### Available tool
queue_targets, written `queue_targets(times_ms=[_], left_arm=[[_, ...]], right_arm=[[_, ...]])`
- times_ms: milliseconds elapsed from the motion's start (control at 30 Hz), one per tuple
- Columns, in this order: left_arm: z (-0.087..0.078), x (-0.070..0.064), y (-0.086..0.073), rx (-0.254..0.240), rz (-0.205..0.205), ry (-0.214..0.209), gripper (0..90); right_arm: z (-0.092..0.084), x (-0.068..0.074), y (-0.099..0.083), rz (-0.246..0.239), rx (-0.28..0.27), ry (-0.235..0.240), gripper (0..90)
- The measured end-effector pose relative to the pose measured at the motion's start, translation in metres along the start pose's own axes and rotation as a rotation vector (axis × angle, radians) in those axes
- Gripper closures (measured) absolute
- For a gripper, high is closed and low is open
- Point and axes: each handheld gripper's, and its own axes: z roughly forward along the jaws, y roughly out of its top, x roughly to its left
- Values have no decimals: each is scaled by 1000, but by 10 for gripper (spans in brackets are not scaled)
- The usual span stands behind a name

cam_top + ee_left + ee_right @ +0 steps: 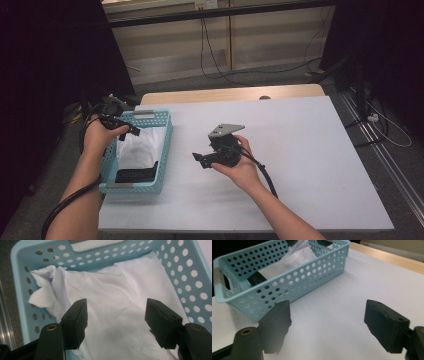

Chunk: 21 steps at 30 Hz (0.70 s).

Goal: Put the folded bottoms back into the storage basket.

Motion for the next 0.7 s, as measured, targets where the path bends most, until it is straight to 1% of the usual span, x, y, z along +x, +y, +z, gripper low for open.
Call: queue_targets(times_ms=[133,200,300,333,400,433,467,500,533,567,600,633,667,700], left_arm=[[10,-3,-4,10,-7,-21,363],[14,-3,-6,6,3,-19,371],[20,-4,-9,2,-4,-19,414],[21,-5,-10,8,-5,-17,465],[24,-7,-13,9,1,-11,514],[26,-7,-14,15,15,-6,578],[27,-8,-16,11,10,-1,612],[29,-8,-17,18,19,-1,673],[30,-9,-19,23,12,-4,729],[33,-10,-20,22,7,3,755],[35,-11,-21,26,18,2,809],[37,-12,-23,31,15,0,827],[40,-13,-24,27,14,7,832],[42,-13,-25,19,24,6,842]], right_arm=[[-3,-8,-7,-4,10,-5,197],[-4,-11,-10,0,21,-10,195],[-6,-16,-15,1,29,-18,193],[-7,-17,-16,3,29,-15,192],[-9,-19,-18,6,27,-21,192],[-10,-20,-19,9,27,-21,192],[-11,-21,-20,11,27,-21,191],[-12,-23,-22,15,25,-25,192],[-13,-24,-23,21,24,-28,193],[-14,-25,-25,25,25,-30,193],[-15,-27,-27,25,25,-34,195],[-16,-28,-28,33,26,-34,194],[-17,-28,-29,30,29,-37,194],[-17,-29,-30,32,27,-40,194]])
